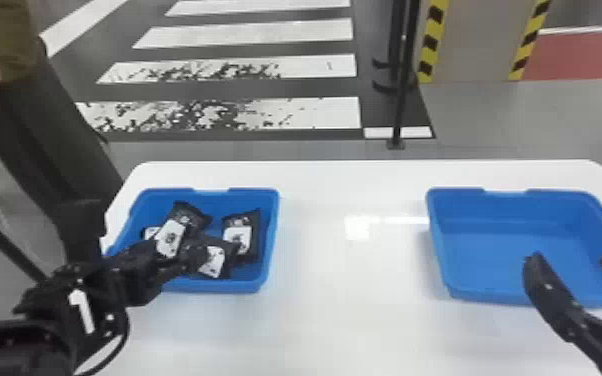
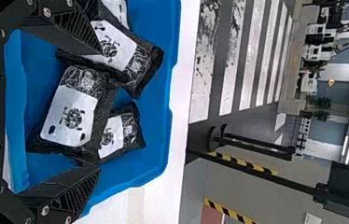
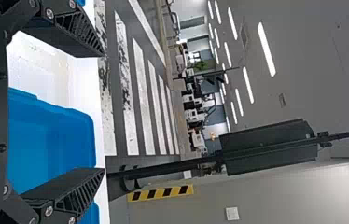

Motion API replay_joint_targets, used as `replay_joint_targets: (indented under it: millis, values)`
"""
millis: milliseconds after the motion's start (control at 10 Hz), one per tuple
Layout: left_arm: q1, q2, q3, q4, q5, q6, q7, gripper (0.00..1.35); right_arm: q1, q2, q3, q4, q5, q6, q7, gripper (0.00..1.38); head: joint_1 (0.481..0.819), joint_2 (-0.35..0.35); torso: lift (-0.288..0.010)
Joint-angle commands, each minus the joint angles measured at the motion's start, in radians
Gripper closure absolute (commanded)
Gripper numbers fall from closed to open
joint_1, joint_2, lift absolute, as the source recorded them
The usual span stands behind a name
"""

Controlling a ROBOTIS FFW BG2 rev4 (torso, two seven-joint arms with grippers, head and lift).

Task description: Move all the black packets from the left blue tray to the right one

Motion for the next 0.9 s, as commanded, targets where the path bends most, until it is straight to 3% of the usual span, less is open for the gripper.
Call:
replay_joint_targets:
  millis: [0,300,600,700,800]
  values:
    - [-0.077,0.020,-0.027,0.076,-0.010,0.060,-0.005,0.15,0.000,0.000,0.000,0.000,0.000,0.002,0.000,0.15,0.695,0.109,-0.140]
    - [-0.207,0.052,-0.083,0.236,-0.020,0.116,-0.054,0.15,-0.005,0.000,0.000,0.002,0.000,0.002,0.000,0.15,0.695,0.087,-0.140]
    - [-0.234,0.054,-0.092,0.283,-0.046,0.155,-0.052,0.17,-0.005,0.000,0.000,0.002,-0.006,0.000,0.000,0.15,0.695,0.072,-0.140]
    - [-0.254,0.060,-0.096,0.322,-0.046,0.170,-0.060,0.22,-0.007,0.000,0.000,0.005,-0.006,0.000,0.000,0.15,0.695,0.075,-0.140]
    - [-0.269,0.066,-0.106,0.349,-0.050,0.170,-0.065,0.38,-0.007,0.000,0.002,0.005,-0.006,0.000,0.002,0.15,0.695,0.074,-0.140]
